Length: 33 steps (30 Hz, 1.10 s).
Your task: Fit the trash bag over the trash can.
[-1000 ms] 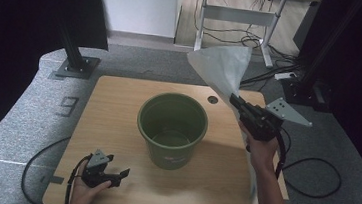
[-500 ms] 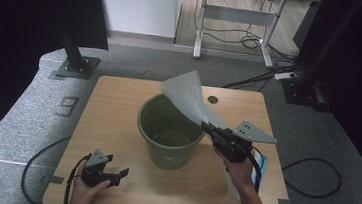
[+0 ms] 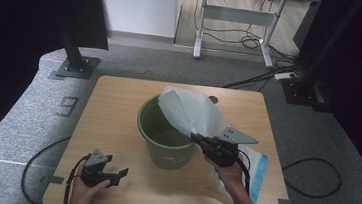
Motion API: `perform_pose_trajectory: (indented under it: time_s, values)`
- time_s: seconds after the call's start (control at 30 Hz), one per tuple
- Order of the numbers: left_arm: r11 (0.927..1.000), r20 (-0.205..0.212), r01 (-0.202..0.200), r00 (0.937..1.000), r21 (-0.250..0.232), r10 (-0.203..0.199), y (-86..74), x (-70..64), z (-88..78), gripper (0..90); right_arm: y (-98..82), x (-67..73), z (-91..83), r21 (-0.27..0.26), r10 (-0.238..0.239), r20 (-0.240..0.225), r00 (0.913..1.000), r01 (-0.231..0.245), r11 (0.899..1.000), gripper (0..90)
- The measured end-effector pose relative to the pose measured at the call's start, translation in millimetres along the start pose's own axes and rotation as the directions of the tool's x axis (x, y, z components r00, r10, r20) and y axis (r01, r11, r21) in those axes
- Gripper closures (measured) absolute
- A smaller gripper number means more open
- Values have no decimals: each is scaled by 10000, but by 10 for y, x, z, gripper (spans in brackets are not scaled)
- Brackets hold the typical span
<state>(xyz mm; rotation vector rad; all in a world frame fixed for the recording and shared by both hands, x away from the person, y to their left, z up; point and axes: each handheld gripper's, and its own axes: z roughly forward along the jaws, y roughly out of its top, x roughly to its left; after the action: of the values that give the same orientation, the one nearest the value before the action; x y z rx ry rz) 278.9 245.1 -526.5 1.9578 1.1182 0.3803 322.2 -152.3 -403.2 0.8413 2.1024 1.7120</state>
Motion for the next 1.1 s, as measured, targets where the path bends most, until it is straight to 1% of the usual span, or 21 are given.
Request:
perform_pose_trajectory:
  time_s: [0.1,0.2,0.23,0.27,0.3,0.33,0.37,0.4,0.43,0.5,0.63,0.73,0.77,0.8,0.83,0.87,0.9,1.0,1.03,1.07,1.1]
  values:
    - [10000,-1,-1,10000,1,1,1,-4,4,145,-18,-9,-7,39,-14,-1,10000,14,10000,870]
    - [10000,-14,-8,10000,0,8,2,-6,4,144,-29,-11,-18,-5,-88,-25,10000,88,10000,756]
    - [10000,-14,-8,10000,0,8,2,-6,4,144,-29,-11,-18,-5,-88,-25,10000,88,10000,756]
    - [10000,-23,-19,10000,-3,19,1,-3,1,144,-38,15,-31,-76,-232,-3,9997,232,9997,637]
    - [10000,-23,-19,10000,-3,19,1,-3,1,144,-38,15,-31,-76,-232,-3,9997,232,9997,637]
    - [10000,-21,-10,10000,-5,10,0,-1,1,144,-48,62,-57,-172,-432,63,9990,433,9989,544]
    - [10000,-16,3,10000,7,-3,-1,1,0,144,-48,62,-57,-172,-432,63,9990,433,9989,544]
    - [10000,-19,-8,10000,16,8,-3,-1,4,145,-65,112,-95,-220,-628,266,9977,634,9977,467]
    - [10000,-19,-8,10000,16,8,-3,-1,4,145,-65,112,-95,-220,-628,266,9977,634,9977,467]
    - [10000,-6,-2,10000,10,2,-3,-4,7,145,-89,158,-182,-394,-702,541,9961,724,9966,398]
    - [10000,-9,-12,10000,13,12,-2,-4,1,145,-134,165,-291,-517,-681,818,9943,724,9960,358]
    - [10000,-7,20,10000,-5,-20,-2,0,3,145,-305,108,-422,-456,-349,1215,9920,407,9981,317]
    - [10000,-7,20,10000,-5,-20,-2,0,3,145,-305,108,-422,-456,-349,1215,9920,407,9981,317]
    - [10000,-23,25,10000,7,-25,-3,-5,12,144,-420,75,-454,-307,-125,1457,9892,172,9994,298]
    - [10000,-23,25,10000,7,-25,-3,-5,12,144,-420,75,-454,-307,-125,1457,9892,172,9994,298]
    - [10000,-45,16,10000,32,-16,-3,-6,15,144,-532,58,-478,-183,-32,1676,9858,63,9998,288]
    - [10000,-45,16,10000,32,-16,-3,-6,15,143,-532,58,-478,-183,-32,1676,9858,63,9998,288]
    - [9999,-117,110,9999,33,-109,-7,7,14,143,-748,64,-484,178,149,1945,9808,-187,9997,264]
    - [9999,-117,110,9999,33,-109,-7,7,14,143,-748,64,-484,178,149,1945,9808,-187,9997,264]
    - [9999,-143,152,9998,52,-151,-9,11,23,143,-848,69,-455,379,119,2240,9745,-209,9991,263]
    - [9999,-143,152,9998,52,-151,-9,11,23,143,-893,60,-436,412,212,2321,9725,-316,9987,263]
